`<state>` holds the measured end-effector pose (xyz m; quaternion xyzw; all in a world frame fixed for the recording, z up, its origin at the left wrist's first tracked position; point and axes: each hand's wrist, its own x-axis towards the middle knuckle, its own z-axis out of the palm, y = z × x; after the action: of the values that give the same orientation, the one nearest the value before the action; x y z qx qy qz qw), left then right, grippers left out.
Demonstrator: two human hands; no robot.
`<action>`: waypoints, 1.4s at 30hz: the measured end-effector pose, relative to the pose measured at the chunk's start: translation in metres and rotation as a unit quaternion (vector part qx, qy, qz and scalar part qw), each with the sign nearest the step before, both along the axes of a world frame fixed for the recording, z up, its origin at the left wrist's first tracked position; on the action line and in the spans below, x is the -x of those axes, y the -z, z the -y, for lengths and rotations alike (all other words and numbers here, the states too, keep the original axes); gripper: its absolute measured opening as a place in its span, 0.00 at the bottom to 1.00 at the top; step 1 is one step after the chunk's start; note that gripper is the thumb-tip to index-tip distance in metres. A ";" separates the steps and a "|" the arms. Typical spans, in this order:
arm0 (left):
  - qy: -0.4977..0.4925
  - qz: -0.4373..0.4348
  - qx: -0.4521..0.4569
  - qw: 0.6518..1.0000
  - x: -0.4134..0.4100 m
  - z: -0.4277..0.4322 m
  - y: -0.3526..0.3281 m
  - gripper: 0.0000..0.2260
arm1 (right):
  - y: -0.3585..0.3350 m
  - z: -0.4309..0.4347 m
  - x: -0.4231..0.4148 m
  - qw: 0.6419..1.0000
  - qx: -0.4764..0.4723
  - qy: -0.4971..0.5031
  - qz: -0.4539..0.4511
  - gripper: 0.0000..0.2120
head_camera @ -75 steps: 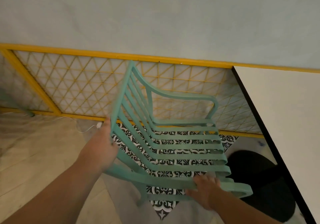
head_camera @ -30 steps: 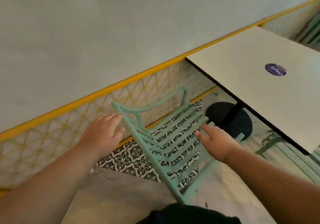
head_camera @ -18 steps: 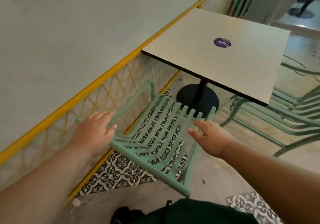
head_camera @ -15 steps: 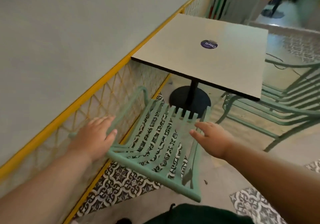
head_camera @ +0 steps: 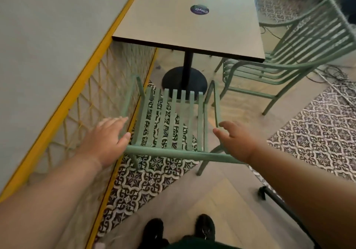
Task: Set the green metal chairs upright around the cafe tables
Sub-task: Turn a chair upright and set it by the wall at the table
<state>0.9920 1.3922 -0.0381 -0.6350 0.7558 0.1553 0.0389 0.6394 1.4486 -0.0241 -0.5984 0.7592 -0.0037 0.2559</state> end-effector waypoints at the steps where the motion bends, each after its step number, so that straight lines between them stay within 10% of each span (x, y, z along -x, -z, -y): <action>1: 0.001 0.002 0.001 1.000 0.001 0.000 0.002 0.25 | 0.000 -0.004 -0.003 1.000 -0.003 -0.003 -0.003 0.28; 42: 0.029 0.092 0.033 0.995 0.008 0.085 0.071 0.18 | 0.087 0.059 -0.041 0.989 -0.022 -0.110 -0.100 0.35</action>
<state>0.9844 1.3069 -0.1086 -0.6256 0.7716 0.0698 0.0916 0.6808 1.3896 -0.1115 -0.6698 0.7106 0.1014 0.1903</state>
